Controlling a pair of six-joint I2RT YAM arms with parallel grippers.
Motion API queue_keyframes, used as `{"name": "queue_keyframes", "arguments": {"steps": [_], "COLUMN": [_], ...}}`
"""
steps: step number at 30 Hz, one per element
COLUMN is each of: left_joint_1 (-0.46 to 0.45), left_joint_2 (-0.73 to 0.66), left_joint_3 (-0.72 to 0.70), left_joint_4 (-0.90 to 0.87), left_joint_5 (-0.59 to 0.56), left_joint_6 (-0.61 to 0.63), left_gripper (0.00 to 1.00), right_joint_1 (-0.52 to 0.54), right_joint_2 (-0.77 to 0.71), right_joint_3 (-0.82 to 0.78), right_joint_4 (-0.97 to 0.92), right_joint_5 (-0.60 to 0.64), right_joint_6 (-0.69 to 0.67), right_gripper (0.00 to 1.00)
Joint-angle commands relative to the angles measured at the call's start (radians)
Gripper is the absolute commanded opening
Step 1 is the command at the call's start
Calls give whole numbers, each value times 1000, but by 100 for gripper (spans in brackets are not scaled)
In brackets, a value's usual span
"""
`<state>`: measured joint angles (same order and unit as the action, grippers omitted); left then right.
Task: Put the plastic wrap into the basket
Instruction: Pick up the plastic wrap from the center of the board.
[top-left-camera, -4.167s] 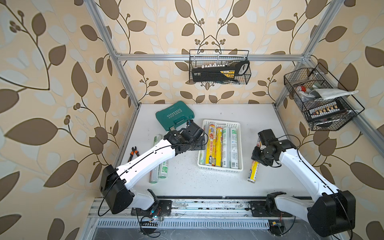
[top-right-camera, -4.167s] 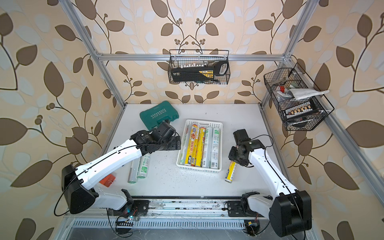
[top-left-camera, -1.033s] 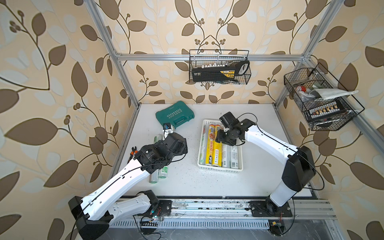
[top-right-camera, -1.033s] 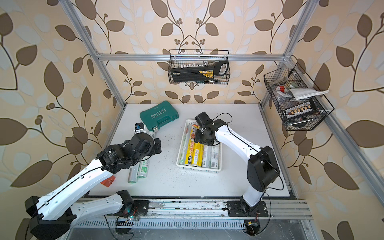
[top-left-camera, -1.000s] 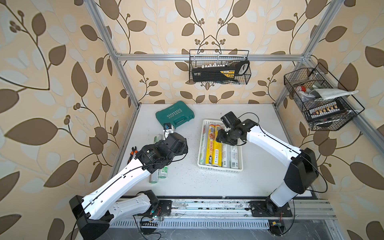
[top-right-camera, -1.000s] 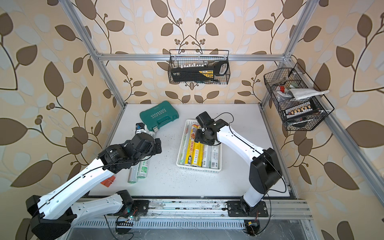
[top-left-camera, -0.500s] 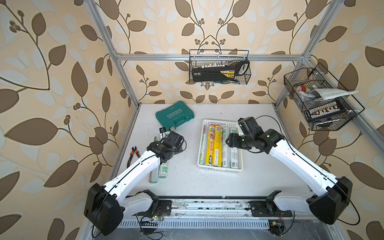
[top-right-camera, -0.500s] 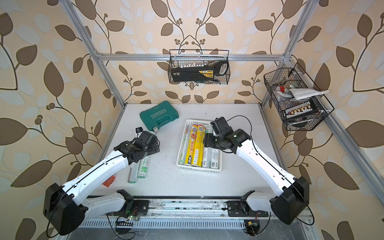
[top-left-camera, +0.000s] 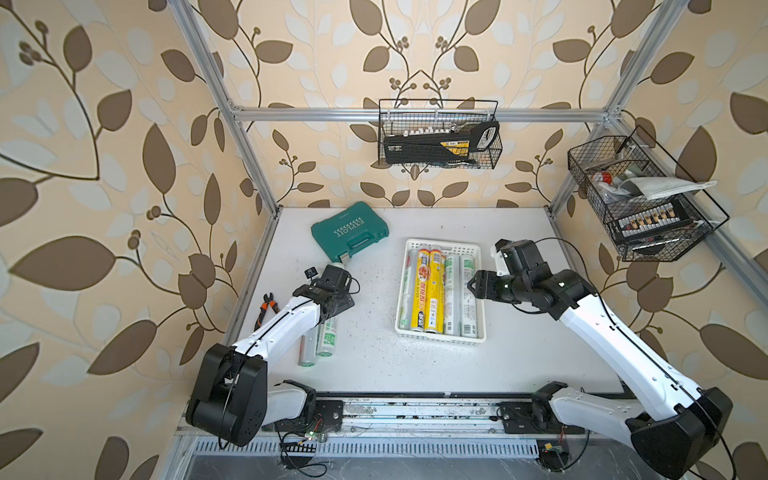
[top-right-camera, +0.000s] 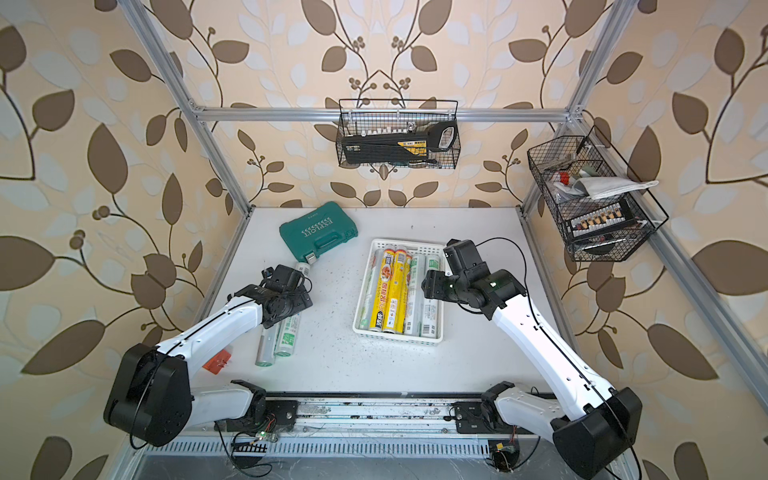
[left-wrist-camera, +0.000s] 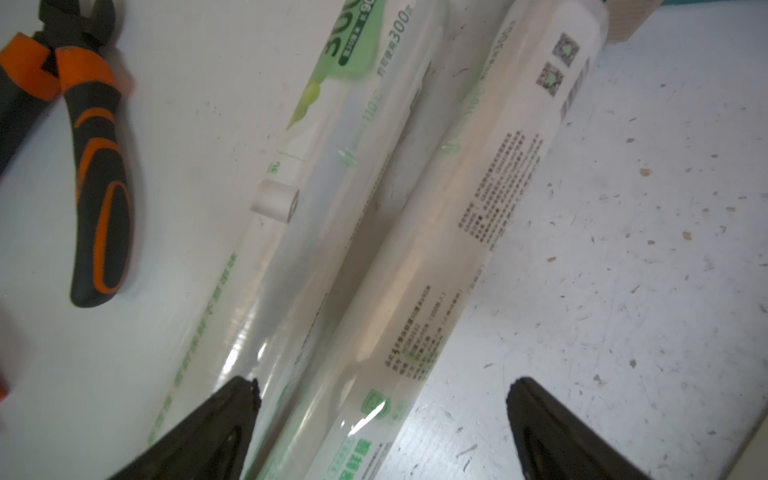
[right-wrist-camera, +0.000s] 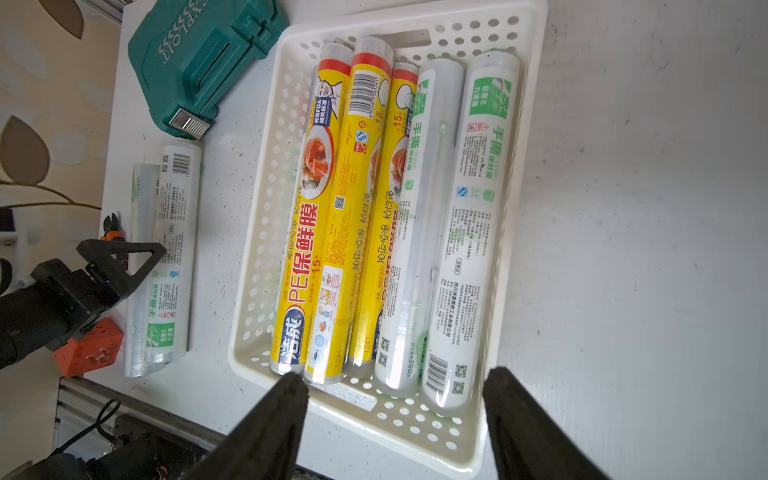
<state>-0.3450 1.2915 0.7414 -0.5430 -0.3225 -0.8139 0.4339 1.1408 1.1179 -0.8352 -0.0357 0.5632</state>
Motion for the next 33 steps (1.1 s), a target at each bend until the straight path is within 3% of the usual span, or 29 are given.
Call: {"name": "queue_keyframes", "arguments": {"steps": [1,17,33], "left_joint_1": [14,-22,-33], "left_joint_2": [22,133,142], "left_joint_3": [-17,34,60], "left_joint_4": [58,56,50], "left_joint_5": [59,170,119], "left_joint_6": [-5,49,66], "left_gripper": [99,99,99], "right_joint_1": [-9,-20,-24], "right_joint_2": [-24,-49,-65], "right_joint_3": [-28,-53,-70], "right_joint_4": [-18,1,3], "right_joint_5": [-26,-56,-71], "right_joint_6": [-21,-16,-22], "right_gripper": [70,70,71]}}
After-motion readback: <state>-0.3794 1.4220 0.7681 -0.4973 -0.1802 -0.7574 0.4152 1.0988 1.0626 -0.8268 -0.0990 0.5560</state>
